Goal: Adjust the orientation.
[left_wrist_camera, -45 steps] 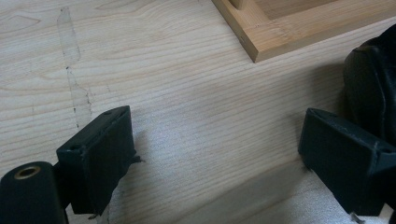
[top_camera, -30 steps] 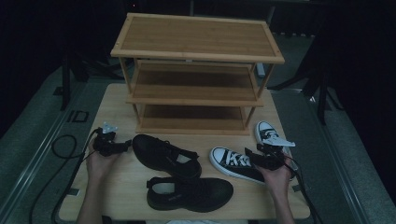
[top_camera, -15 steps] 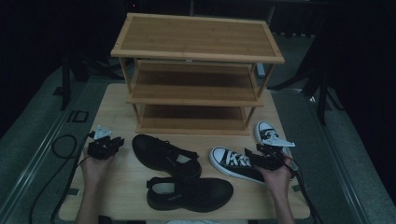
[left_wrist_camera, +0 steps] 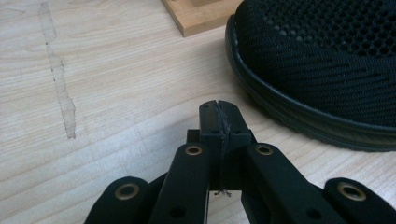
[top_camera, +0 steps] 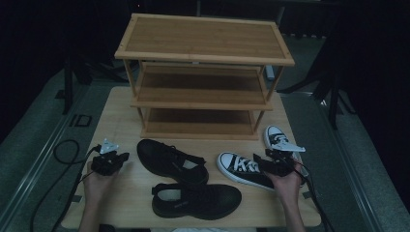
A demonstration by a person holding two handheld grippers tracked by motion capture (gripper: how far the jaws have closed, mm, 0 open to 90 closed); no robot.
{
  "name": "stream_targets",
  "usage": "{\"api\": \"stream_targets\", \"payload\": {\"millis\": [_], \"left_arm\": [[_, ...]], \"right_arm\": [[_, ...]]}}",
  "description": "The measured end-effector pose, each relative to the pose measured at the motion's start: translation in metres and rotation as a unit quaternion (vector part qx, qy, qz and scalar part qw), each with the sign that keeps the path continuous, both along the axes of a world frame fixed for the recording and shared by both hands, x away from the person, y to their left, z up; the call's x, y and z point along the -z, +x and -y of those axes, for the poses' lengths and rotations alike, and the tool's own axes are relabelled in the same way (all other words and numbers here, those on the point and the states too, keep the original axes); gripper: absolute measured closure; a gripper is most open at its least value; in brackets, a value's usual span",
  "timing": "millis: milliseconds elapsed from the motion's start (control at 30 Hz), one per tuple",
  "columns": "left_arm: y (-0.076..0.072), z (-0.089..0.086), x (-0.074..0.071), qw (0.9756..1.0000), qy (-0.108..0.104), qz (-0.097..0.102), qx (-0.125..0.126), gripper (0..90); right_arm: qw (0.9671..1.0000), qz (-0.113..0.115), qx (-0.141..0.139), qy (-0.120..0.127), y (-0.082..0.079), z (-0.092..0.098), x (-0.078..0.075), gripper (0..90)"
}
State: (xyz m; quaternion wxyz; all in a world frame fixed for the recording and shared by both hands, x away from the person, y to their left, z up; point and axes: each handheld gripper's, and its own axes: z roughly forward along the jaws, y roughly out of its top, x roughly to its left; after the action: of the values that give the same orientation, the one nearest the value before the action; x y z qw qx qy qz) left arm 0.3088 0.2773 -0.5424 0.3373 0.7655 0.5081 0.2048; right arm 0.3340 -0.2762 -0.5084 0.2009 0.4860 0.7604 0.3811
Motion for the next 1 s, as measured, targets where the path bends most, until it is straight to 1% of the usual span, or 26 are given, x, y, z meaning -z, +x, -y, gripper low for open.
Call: {"api": "stream_targets", "payload": {"millis": [67, 133, 167, 267, 367, 467, 567, 633, 667, 900, 1000], "left_arm": [[0.0, 0.004, 0.002, 0.9999, 0.002, -0.008, 0.007, 90.0], [-0.001, 0.009, 0.005, 0.9997, 0.01, -0.016, 0.016, 90.0], [-0.001, 0.009, 0.005, 0.9997, 0.01, -0.016, 0.016, 90.0], [-0.002, 0.016, 0.007, 0.9992, 0.018, -0.025, 0.026, 90.0], [-0.003, 0.026, 0.009, 0.9981, 0.036, -0.034, 0.037, 90.0], [-0.003, 0.03, 0.008, 0.9979, 0.035, -0.036, 0.041, 90.0], [-0.001, 0.035, 0.008, 0.9974, 0.042, -0.036, 0.047, 90.0], [0.001, 0.039, 0.007, 0.9971, 0.051, -0.036, 0.043, 90.0], [0.001, 0.039, 0.007, 0.9971, 0.051, -0.036, 0.043, 90.0], [0.019, 0.048, 0.007, 0.9971, 0.058, -0.034, 0.036, 90.0], [0.027, 0.053, 0.007, 0.9969, 0.062, -0.033, 0.038, 90.0]], "right_arm": [[1.0, 0.0, 0.0, 0.0, 0.0, 0.0, 0.0, 40.9], [1.0, -0.001, 0.0, 0.0, 0.0, 0.0, 0.0, 40.9], [1.0, -0.001, 0.0, 0.0, 0.0, 0.0, 0.0, 40.9], [1.0, -0.001, -0.001, 0.0, 0.0, 0.0, 0.0, 40.9], [1.0, -0.001, -0.002, 0.0, 0.0, 0.0, 0.0, 40.9], [1.0, -0.002, -0.002, -0.001, 0.0, 0.0, 0.0, 40.9], [1.0, -0.001, -0.002, -0.001, 0.0, 0.0, 0.0, 40.9], [1.0, -0.002, -0.002, -0.001, 0.0, 0.0, 0.0, 40.9], [1.0, -0.002, -0.002, -0.001, 0.0, 0.0, 0.0, 40.9], [1.0, -0.003, -0.003, -0.001, 0.001, 0.0, 0.0, 40.9], [1.0, -0.003, -0.003, -0.001, 0.001, 0.0, 0.0, 40.9]]}}
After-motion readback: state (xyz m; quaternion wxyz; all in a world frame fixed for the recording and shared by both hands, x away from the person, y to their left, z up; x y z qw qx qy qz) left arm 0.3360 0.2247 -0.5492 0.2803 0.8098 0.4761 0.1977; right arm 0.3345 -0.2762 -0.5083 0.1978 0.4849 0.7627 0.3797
